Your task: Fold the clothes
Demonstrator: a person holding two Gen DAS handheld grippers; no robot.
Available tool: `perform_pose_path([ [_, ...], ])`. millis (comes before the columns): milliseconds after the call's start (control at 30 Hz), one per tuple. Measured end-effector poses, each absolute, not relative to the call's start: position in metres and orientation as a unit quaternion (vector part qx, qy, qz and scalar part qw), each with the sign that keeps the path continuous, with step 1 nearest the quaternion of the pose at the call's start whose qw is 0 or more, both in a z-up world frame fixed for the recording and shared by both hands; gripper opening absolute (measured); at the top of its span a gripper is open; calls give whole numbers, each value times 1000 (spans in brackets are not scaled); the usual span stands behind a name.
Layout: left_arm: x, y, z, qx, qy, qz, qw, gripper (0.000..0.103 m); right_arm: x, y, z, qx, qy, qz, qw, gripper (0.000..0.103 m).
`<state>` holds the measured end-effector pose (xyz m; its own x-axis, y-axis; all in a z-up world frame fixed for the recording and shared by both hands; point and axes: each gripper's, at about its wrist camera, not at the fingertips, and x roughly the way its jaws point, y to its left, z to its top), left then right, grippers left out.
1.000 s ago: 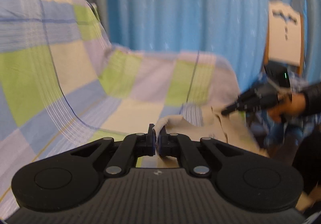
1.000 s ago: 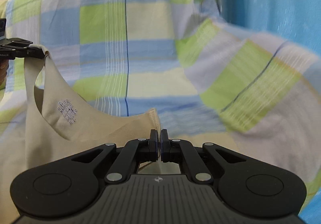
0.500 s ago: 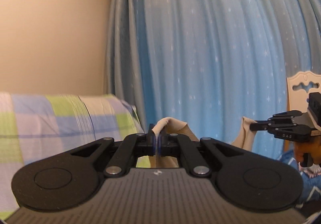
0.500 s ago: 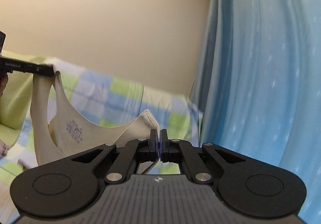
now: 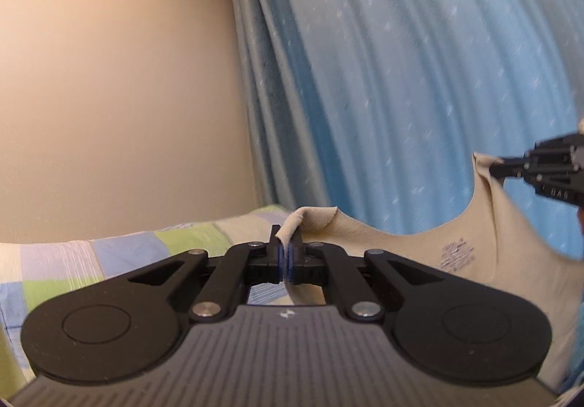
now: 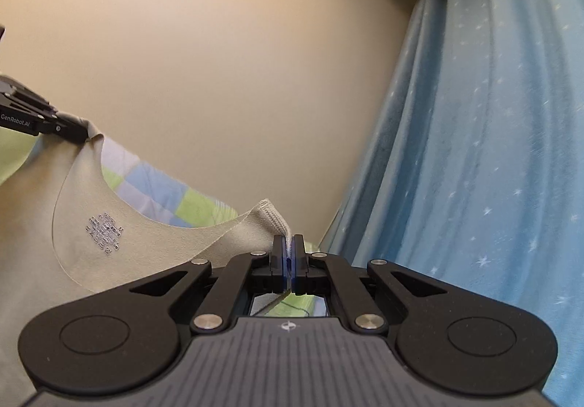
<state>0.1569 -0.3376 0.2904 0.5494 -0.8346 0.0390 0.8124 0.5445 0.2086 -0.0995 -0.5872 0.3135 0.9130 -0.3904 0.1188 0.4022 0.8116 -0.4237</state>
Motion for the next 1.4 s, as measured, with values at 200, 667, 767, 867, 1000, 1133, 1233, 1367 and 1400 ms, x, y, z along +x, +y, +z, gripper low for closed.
perform_pose_path([
  [200,291,-440,198,123,19,-440,889,1,42,-683,240,-202,77,-189,958,1],
  [667,419,-466,-43,131,225,-400,879,35,177,-777,-20,-24,287,-164,943,30],
  [767,411,-440,-20,104,236,-401,879,36,137,-776,-10,30,288,-161,944,39],
  [867,396,-413,-19,101,269,-404,869,42,98,-775,-8,78,300,-159,937,42],
  [1000,379,-406,-44,119,318,-418,843,41,69,-771,-22,124,321,-148,927,42],
  [1133,368,-413,-50,135,306,-438,834,17,62,-766,-33,146,321,-134,926,44],
  [1233,375,-420,-36,149,291,-449,832,10,67,-768,-28,117,341,-134,923,0],
  [1367,412,-435,-19,126,296,-456,830,37,66,-775,-22,51,345,-203,915,0],
  [1400,422,-442,-18,122,304,-460,825,51,64,-777,-20,48,338,-214,915,0],
])
